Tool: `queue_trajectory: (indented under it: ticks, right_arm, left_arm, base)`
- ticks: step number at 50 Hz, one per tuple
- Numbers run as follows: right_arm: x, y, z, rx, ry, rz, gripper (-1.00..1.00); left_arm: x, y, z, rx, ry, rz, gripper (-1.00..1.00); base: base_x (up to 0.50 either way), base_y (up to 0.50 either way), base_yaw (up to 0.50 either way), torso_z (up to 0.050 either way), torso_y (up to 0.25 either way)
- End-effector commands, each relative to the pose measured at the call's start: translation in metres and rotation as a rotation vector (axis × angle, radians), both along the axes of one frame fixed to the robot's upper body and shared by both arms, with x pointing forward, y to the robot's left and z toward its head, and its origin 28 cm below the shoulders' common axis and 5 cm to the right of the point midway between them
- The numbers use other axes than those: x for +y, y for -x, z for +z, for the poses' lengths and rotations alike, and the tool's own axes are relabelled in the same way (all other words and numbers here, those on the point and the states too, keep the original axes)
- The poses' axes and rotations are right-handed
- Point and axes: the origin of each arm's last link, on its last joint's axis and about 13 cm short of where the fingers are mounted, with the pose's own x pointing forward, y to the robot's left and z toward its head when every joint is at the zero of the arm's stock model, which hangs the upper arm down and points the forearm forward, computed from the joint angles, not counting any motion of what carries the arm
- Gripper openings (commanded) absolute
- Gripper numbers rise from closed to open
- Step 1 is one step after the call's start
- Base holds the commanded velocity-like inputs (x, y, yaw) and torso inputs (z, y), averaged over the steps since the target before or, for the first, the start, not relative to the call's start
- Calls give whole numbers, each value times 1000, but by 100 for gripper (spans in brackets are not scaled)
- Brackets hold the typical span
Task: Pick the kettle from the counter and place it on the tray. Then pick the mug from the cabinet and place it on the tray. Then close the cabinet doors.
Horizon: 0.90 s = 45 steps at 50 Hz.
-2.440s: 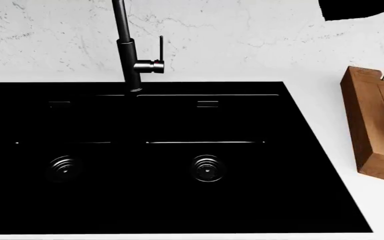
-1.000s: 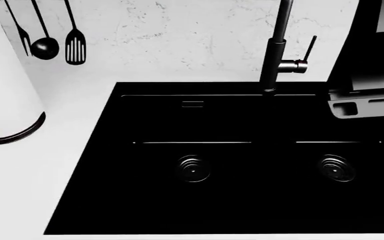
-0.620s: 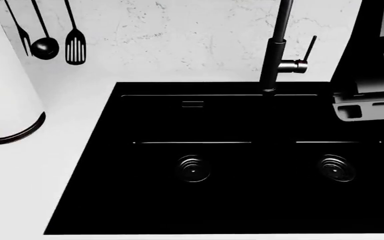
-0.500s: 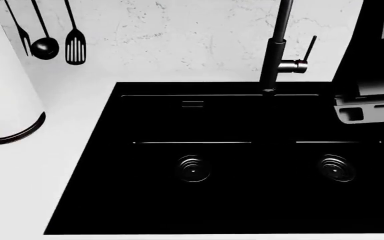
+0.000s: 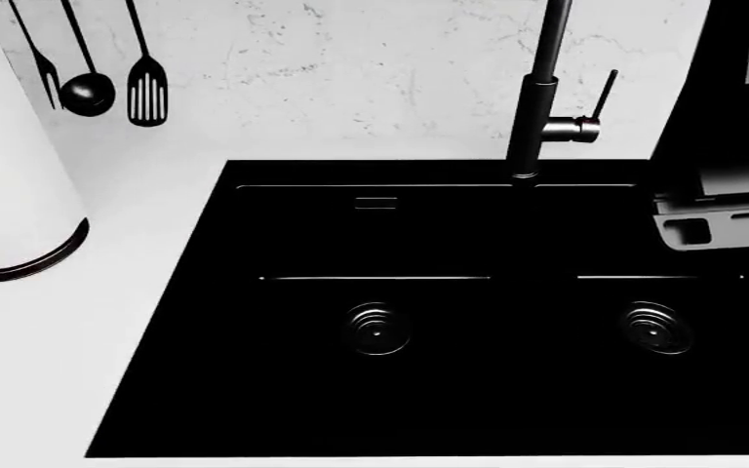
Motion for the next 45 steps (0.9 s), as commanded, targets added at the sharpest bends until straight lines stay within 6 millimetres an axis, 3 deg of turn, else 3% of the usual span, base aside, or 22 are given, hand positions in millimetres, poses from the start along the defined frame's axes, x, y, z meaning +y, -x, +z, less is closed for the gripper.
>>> queue_trajectory:
  ticks: [1,13,35,45]
  right_arm:
    - [-1,3,-1,-2,-2,3,100]
    - [-9,11,-5,-9,-23,1,100]
    - [-12,16,-10,-6,-26,5,100]
    - [-14,19,-11,-6,-33,7,100]
  left_arm:
    - [-26,-2,59,-51,-57,-177,100]
    - [-80,-21,85,-21,-138,-318,100]
    - [-143,-56,90,69,-206,-489,100]
    - [-175,-42,113,41,-204,-678,100]
  base:
    - [0,0,0,0,0]
    - [0,0,0,0,0]
    - [0,0,0,1,0]
    - [0,0,0,2,0]
